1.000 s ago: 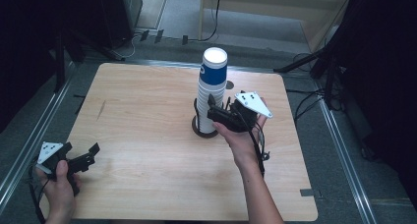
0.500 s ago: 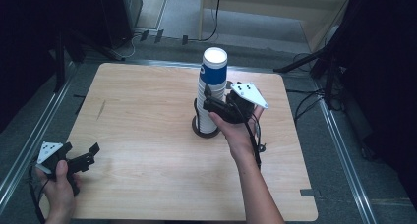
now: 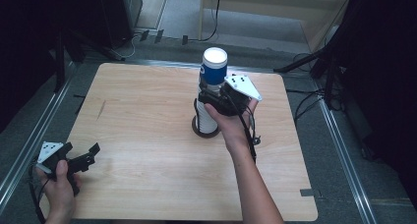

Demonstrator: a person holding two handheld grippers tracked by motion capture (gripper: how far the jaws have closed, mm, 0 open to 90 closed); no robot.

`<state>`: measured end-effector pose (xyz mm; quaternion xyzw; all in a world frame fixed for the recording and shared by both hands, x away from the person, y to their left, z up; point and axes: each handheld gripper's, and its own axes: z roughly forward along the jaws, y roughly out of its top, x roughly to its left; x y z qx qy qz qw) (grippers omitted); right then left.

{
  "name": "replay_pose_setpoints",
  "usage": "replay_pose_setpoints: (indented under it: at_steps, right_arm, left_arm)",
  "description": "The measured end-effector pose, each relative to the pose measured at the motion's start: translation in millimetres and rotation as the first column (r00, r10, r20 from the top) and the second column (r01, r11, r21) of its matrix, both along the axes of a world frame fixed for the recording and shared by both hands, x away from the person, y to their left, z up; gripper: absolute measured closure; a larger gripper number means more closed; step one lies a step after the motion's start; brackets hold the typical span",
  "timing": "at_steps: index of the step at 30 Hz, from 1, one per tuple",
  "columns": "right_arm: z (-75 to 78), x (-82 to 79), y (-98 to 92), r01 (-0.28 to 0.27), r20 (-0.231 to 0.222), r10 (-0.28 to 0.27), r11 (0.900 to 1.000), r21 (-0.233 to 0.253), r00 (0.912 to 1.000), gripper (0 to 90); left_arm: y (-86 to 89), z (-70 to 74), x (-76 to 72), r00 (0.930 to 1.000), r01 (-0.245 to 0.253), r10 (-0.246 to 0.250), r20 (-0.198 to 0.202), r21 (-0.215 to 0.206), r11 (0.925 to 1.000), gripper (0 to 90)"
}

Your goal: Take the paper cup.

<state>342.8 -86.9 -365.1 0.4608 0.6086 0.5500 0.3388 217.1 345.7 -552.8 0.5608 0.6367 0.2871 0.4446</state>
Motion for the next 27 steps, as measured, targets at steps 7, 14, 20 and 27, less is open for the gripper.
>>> replay_pose_setpoints:
  at_steps: [7,14,20,27]
  right_arm:
    - [1.6,10.0,6.6,0.010,-0.009,-0.010,1.000,-0.012,0.9999,7.3]
    - [6.0,16.2,13.1,0.014,-0.011,-0.014,1.000,-0.013,0.9998,7.3]
    - [5.8,22.3,20.0,0.023,-0.018,-0.023,0.999,-0.035,0.9996,15.2]
    - [6.6,22.4,20.2,0.030,-0.002,-0.030,0.998,-0.047,0.9995,18.7]
  left_arm:
    - [0.1,0.0,0.2,1.0000,-0.003,0.003,0.001,-0.002,1.0000,0.0]
    - [0.3,-0.2,0.2,1.0000,0.000,0.000,0.005,-0.008,1.0000,0.0]
    - [0.8,-0.2,0.4,1.0000,-0.002,0.002,0.002,-0.009,1.0000,0.0]
    - [0.6,-0.2,0.4,1.0000,-0.003,0.003,0.007,-0.011,0.9999,0.0]
